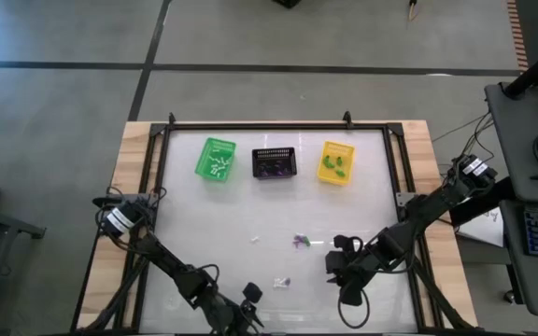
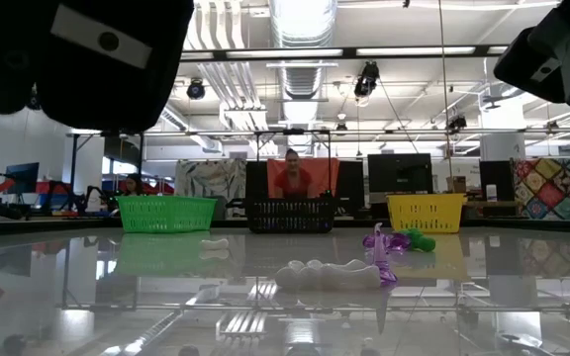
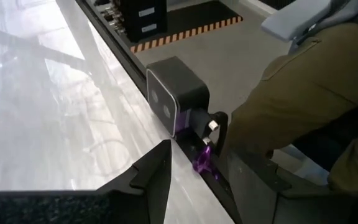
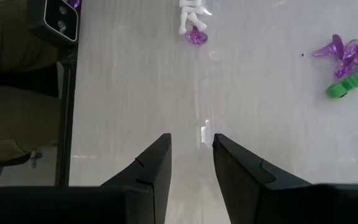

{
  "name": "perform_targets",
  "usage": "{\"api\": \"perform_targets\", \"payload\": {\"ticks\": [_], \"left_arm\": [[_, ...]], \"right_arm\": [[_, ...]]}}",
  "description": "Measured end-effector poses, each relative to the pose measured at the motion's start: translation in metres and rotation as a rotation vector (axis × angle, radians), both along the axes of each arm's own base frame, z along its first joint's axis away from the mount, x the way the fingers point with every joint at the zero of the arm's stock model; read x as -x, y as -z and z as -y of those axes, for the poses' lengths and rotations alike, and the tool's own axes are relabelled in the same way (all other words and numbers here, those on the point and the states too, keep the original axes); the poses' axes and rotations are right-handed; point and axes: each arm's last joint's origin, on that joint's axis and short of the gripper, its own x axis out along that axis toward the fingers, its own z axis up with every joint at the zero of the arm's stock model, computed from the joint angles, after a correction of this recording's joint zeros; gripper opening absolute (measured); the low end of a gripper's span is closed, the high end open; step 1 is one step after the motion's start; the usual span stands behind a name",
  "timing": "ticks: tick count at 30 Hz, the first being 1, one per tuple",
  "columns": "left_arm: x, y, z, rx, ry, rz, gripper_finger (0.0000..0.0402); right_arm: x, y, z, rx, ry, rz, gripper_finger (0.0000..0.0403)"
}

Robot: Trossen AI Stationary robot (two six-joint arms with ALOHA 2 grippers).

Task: Sort Halloween decoration
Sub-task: Put the purple witch hat toy into the black basket

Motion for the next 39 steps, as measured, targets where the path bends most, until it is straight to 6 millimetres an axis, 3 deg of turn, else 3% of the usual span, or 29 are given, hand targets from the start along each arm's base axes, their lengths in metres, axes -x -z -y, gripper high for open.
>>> {"api": "perform_targets", "payload": {"ticks": [9,18,25,35,39], "left_arm": [[-0.003,0.022,0.004,0.087,0.0,0.009,0.0132],[-0.006,0.025,-0.003,0.091,0.008,0.007,0.0122],[-0.004,0.028,-0.003,-0.047,0.102,0.07,0.0122],[-0.007,0.025,-0.002,-0.06,0.129,0.081,0.0122],[-0.008,0.036,-0.002,-0.047,0.12,0.068,0.0122]], "right_arm": [[0.0,0.0,0.0,-0.003,-0.001,0.006,0.0109],[0.001,0.0,-0.002,-0.004,-0.007,0.008,0.0109],[0.0,0.0,-0.002,-0.002,-0.007,0.01,0.0109],[0.0,0.0,-0.001,0.009,0.0,0.017,0.0109],[0.0,0.0,-0.001,0.013,-0.004,0.017,0.0109]]}}
